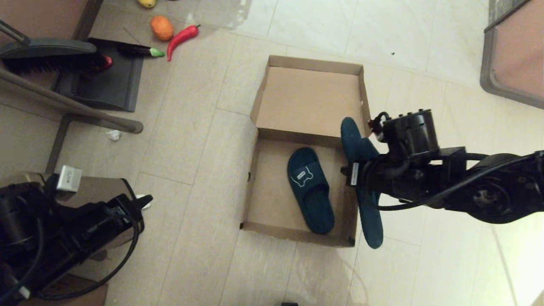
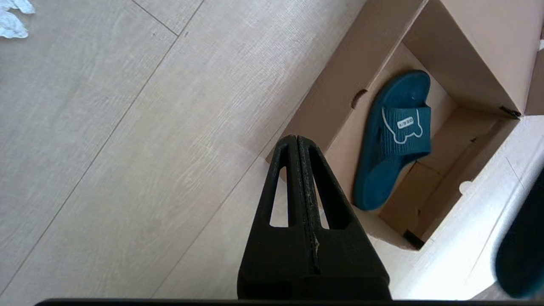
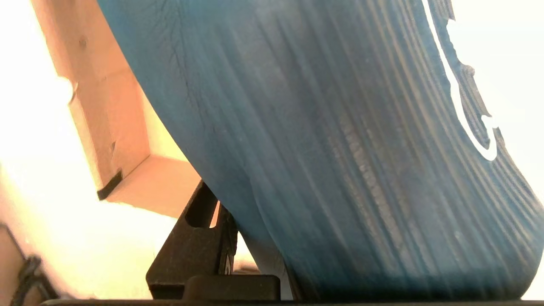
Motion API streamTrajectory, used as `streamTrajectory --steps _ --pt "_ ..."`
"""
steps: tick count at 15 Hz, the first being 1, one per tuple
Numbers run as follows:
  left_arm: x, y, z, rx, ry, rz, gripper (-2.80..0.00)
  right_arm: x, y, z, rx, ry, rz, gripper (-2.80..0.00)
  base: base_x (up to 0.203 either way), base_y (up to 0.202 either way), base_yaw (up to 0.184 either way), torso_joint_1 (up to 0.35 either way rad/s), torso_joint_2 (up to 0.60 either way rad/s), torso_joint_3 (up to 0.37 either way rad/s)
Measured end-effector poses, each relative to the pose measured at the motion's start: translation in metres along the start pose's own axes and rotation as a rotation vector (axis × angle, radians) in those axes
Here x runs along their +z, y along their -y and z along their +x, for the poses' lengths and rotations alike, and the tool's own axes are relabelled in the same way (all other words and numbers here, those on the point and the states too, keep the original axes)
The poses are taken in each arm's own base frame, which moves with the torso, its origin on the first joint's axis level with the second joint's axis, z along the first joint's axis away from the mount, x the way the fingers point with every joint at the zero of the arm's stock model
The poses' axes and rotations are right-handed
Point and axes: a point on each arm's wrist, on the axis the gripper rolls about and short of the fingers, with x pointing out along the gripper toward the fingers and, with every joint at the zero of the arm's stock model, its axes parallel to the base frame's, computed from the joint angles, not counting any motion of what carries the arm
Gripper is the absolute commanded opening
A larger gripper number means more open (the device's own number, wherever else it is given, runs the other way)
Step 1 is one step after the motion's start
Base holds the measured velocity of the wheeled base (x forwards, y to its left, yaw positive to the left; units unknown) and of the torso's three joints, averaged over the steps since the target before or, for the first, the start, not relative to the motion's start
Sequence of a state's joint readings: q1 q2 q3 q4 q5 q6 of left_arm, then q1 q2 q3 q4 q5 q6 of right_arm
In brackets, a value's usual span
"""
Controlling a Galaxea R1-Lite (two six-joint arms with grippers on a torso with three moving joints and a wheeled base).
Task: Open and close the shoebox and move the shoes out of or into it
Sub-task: Put the shoes out of the shoe box
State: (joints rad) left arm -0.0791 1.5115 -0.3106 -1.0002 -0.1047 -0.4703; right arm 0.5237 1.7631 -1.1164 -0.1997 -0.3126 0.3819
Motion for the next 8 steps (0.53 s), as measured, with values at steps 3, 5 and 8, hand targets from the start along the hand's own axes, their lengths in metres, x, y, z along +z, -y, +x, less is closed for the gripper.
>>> streamTrajectory --steps 3,5,8 --pt "-0.002 0.003 0.0 -0.013 -0.008 0.004 -2.8 0.02 0.046 -0.027 -0.123 0.013 0.048 -2.8 0.0 0.0 0.0 0.0 0.0 0.0" --pt "-0.004 0.006 0.0 -0.029 -0.017 0.01 -2.8 0.028 0.089 -0.04 -0.252 0.013 0.099 -2.8 0.0 0.0 0.0 0.0 0.0 0.0" --pt "-0.005 0.011 0.0 -0.051 -0.025 0.016 -2.8 0.024 0.15 -0.046 -0.434 -0.01 0.188 -2.8 0.0 0.0 0.0 0.0 0.0 0.0"
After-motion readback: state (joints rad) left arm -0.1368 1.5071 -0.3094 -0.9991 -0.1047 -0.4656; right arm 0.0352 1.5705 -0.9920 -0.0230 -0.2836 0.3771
